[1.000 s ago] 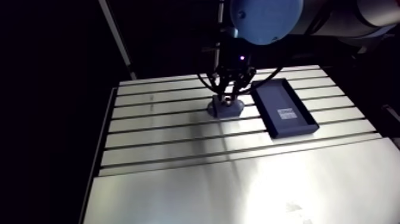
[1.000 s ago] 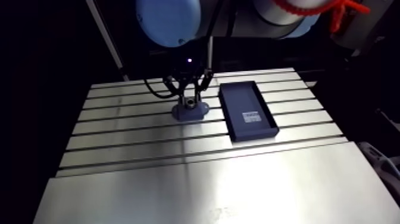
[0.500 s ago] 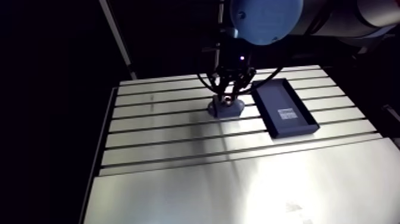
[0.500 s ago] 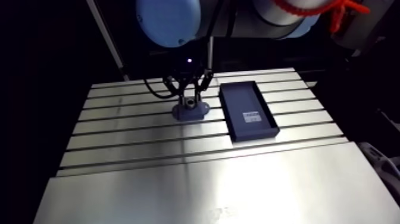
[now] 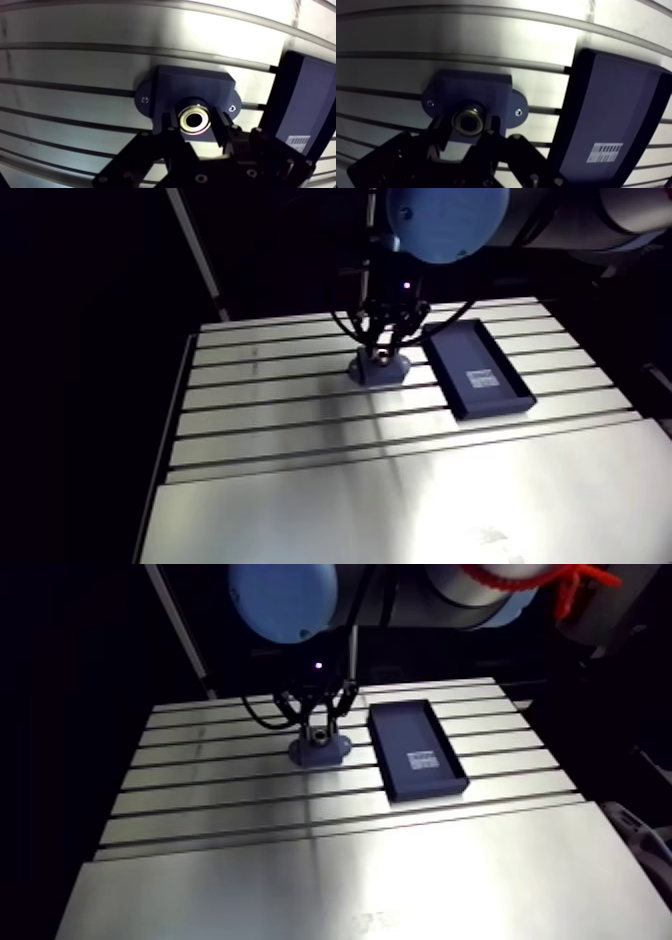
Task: Pick up the bearing and press it into the housing until flush.
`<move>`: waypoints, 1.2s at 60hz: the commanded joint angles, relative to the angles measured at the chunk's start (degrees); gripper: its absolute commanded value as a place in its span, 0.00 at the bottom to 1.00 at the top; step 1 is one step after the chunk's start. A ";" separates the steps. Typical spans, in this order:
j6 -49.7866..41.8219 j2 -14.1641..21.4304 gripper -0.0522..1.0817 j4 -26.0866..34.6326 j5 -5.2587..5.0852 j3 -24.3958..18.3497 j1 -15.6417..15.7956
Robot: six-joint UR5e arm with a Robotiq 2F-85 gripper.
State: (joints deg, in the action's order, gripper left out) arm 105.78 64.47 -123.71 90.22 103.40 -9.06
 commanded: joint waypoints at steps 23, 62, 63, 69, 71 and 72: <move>0.00 -0.36 0.68 -0.01 0.00 0.01 0.10; 0.09 -0.27 0.68 -0.01 0.16 -0.08 0.28; 0.01 -0.27 0.68 -0.01 0.10 -0.08 0.27; 0.00 -0.27 0.68 -0.08 0.18 -0.08 0.20; 0.00 -0.27 0.68 -0.02 0.18 -0.15 0.19; 0.00 -0.27 0.68 -0.01 0.10 -0.16 0.11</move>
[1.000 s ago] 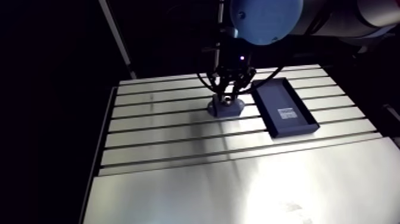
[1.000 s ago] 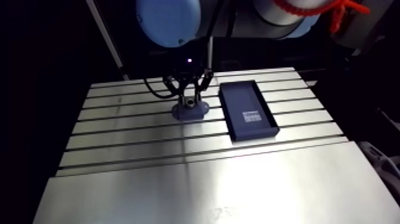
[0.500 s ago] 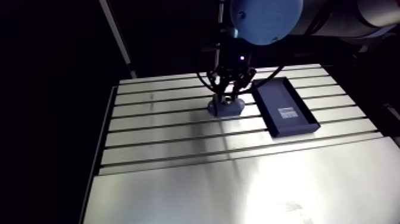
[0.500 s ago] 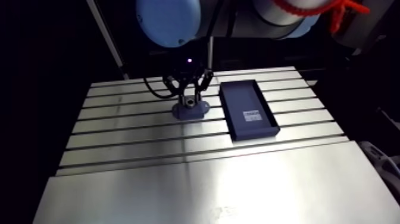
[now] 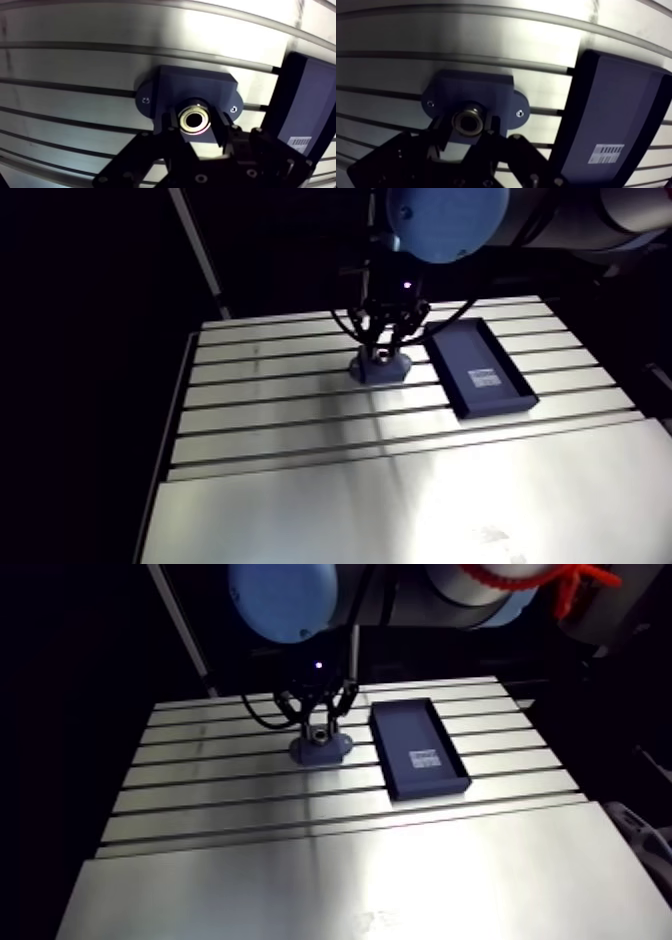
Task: Pick up the bearing and press it into the housing until flush.
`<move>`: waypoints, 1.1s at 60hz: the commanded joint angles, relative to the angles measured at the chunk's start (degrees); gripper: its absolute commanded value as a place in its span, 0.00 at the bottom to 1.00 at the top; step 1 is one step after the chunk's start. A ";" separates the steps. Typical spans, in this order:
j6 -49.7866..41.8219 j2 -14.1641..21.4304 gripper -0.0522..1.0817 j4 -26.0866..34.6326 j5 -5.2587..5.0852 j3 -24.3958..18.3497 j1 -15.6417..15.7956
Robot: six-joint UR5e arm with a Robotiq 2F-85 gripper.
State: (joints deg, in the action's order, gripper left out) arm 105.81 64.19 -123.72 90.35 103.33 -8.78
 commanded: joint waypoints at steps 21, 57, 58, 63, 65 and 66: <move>0.06 -0.08 0.68 -0.08 -0.04 -0.19 -0.29; 0.06 -0.17 0.68 -0.79 -0.13 -0.01 -0.02; 0.06 -0.17 0.68 -0.79 -0.13 -0.01 -0.02; 0.06 -0.17 0.68 -0.79 -0.13 -0.01 -0.02; 0.06 -0.09 0.68 -0.79 -0.13 -0.01 -0.02; 0.06 -0.09 0.68 -0.79 -0.13 -0.01 -0.02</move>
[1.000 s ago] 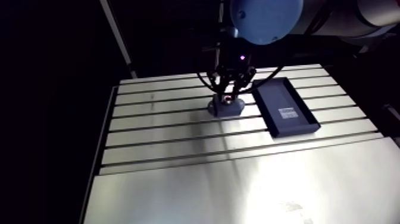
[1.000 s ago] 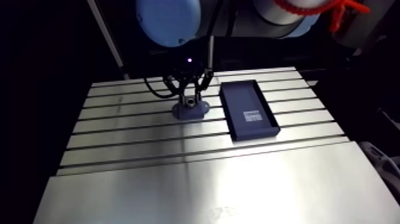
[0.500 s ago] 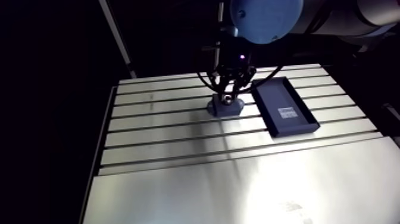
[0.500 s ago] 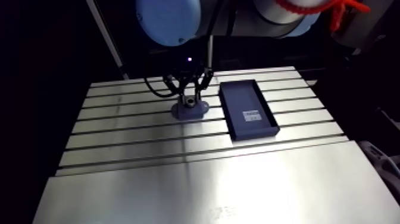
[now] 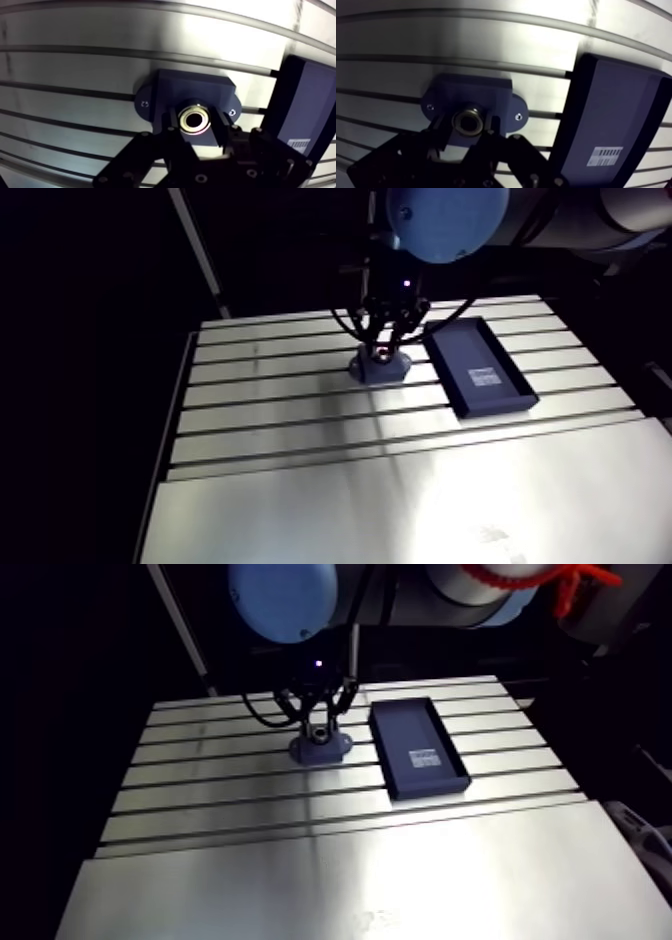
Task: Pick up the bearing and press it into the housing until flush.
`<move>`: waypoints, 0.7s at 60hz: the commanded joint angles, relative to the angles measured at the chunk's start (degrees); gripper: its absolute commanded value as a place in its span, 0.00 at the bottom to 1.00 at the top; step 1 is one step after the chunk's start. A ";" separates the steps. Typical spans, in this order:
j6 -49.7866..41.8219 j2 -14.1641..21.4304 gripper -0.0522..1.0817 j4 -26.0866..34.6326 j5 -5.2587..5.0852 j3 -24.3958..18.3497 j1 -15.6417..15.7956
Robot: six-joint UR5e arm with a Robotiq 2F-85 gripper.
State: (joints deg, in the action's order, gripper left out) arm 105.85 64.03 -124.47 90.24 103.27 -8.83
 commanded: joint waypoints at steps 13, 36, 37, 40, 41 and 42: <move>0.02 -0.01 0.68 -0.03 0.07 0.04 0.20; 0.02 0.08 0.68 -0.03 0.33 0.13 0.21; 0.02 0.08 0.68 -0.03 0.33 0.13 0.21; 0.02 0.08 0.68 -0.03 0.33 0.13 0.21; 0.02 0.08 0.68 -0.03 0.33 0.13 0.21; 0.02 0.08 0.68 -0.03 0.33 0.13 0.21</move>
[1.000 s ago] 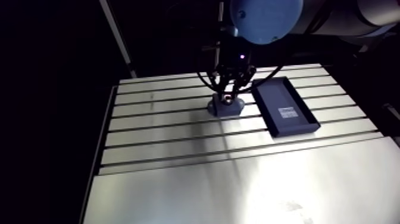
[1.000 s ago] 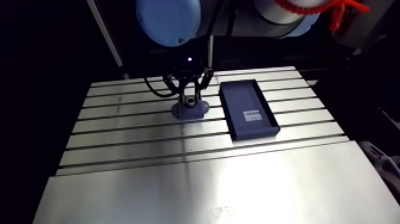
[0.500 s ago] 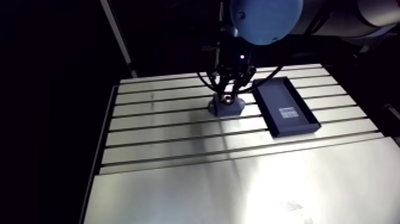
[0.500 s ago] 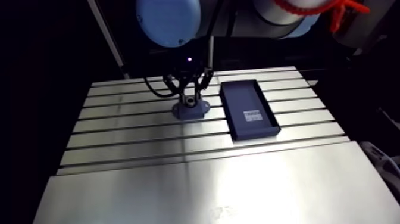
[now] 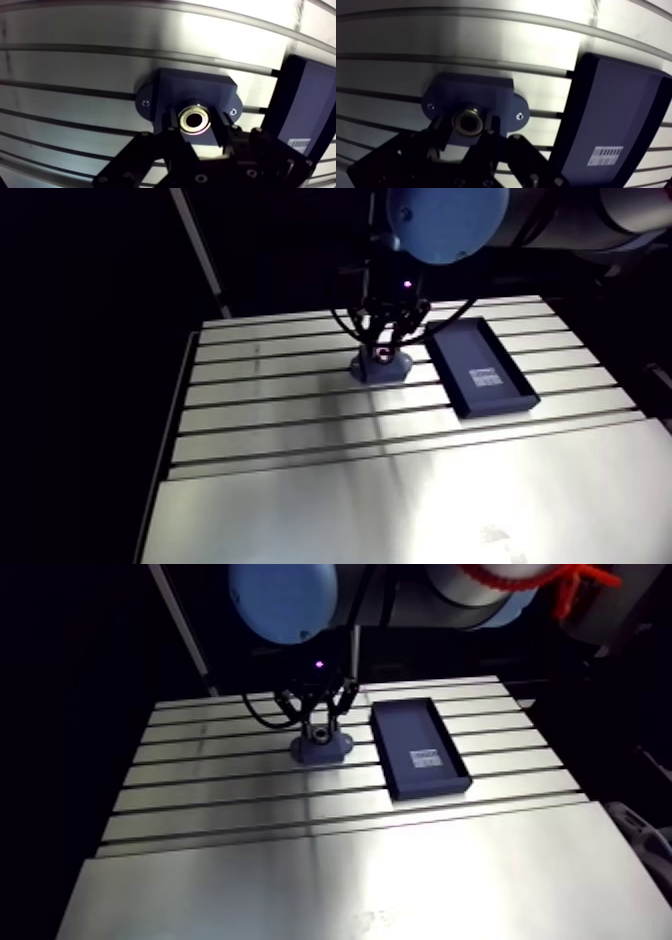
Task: Pick up the bearing and press it into the housing until flush.
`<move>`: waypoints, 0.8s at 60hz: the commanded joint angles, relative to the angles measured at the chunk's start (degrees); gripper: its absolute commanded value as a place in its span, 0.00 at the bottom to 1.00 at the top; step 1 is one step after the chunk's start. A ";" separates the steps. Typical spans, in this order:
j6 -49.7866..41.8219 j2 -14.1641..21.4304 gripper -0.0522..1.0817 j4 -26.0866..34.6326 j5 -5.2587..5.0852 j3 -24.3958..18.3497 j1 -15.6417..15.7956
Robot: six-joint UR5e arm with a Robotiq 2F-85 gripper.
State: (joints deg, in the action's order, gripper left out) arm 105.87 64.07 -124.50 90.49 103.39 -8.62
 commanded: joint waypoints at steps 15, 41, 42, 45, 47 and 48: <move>0.08 0.04 0.68 0.07 0.15 0.01 0.01; 0.08 0.13 0.68 0.09 0.16 0.19 -0.17; 0.08 0.13 0.68 0.09 0.16 0.19 -0.17; 0.08 0.13 0.68 0.01 0.09 0.27 -0.08; 0.08 0.13 0.68 0.00 0.08 0.28 -0.08; 0.08 0.13 0.68 0.00 0.08 0.28 -0.08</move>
State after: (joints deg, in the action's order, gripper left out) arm 105.95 64.19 -124.42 90.65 103.58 -8.76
